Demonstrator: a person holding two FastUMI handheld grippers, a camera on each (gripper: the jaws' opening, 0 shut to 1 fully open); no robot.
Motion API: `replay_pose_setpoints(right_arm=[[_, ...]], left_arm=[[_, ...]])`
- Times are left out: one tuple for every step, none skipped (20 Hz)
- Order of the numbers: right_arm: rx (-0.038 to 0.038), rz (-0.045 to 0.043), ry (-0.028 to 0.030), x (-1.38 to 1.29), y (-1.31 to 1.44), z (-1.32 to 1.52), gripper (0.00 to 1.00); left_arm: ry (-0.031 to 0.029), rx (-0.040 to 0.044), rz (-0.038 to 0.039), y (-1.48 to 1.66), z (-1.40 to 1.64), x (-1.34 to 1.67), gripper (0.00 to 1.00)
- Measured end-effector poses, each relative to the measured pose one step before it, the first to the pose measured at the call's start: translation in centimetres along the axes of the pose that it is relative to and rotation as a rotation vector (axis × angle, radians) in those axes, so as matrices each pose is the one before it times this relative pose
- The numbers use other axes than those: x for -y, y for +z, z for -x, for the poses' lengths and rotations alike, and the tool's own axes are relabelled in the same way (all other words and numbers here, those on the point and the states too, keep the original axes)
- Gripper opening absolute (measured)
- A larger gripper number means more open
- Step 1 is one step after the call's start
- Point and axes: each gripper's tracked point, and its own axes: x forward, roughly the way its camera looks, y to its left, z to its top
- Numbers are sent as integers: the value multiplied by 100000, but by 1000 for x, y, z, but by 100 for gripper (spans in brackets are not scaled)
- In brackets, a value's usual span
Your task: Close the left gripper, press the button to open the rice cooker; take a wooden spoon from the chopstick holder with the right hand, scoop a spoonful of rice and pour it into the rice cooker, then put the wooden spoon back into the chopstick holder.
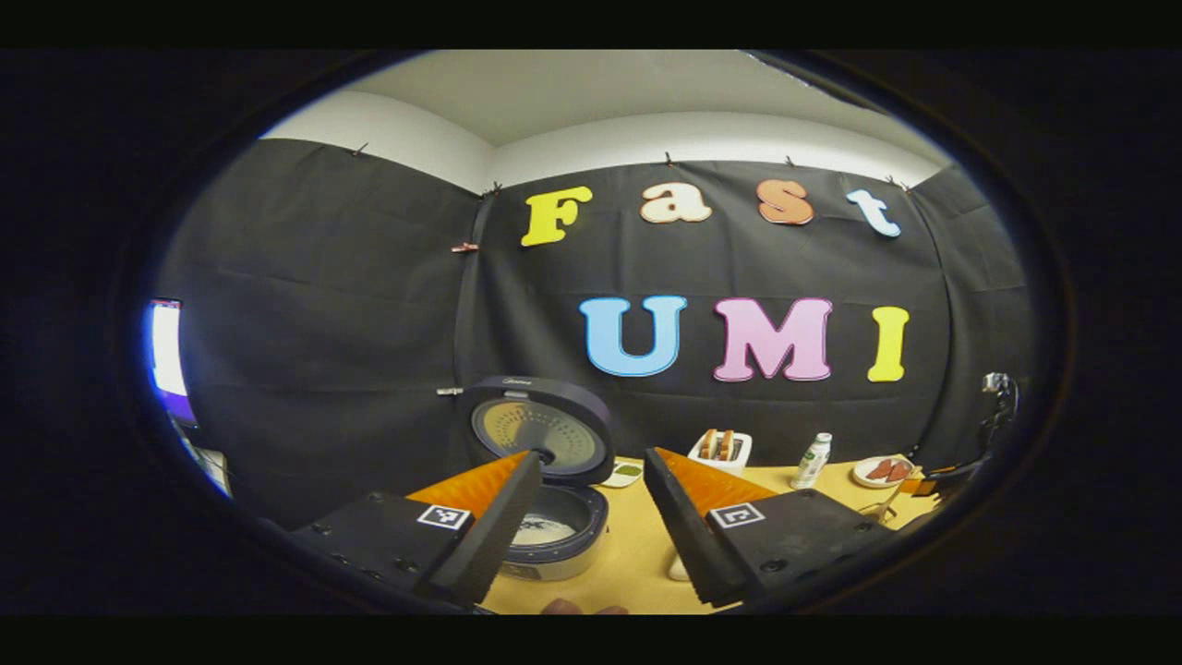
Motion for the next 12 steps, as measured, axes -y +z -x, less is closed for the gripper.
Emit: replay_pose_setpoints(right_arm=[[-526,430,-182,269,-234,-824,82],[-937,59,-183,16,-228,-759,81],[-1091,-529,-668,165,-245,-773,81],[-1428,-1219,-930,276,-419,-711,81],[-882,-1878,164,-33,-236,-589,81],[-1175,-1452,-141,-162,-237,-468,82],[-760,-921,-196,15,-217,-392,81],[-213,-706,1293,-288,-93,-352,80],[-347,709,-389,-119,-110,-361,77],[19,970,-775,168,-36,-315,68],[-206,762,-995,190,55,-87,63],[26,379,-837,142,171,-51,51]], left_arm=[[-661,-1171,847,-88,-232,367,79],[80,-993,-486,-425,-217,84,79],[-127,-497,-599,-152,-136,88,79],[-161,317,406,223,3,102,79],[-350,431,452,208,-29,156,79],[-344,-613,-484,-51,-17,125,79],[-257,-467,-984,-312,-56,79,79],[-219,-169,-729,56,-36,-28,79],[-245,-213,-253,14,-52,-15,79],[-94,-143,40,10,-93,-84,79],[-6,-223,274,-110,-129,-142,79],[-64,-573,351,-112,-185,-94,79]])
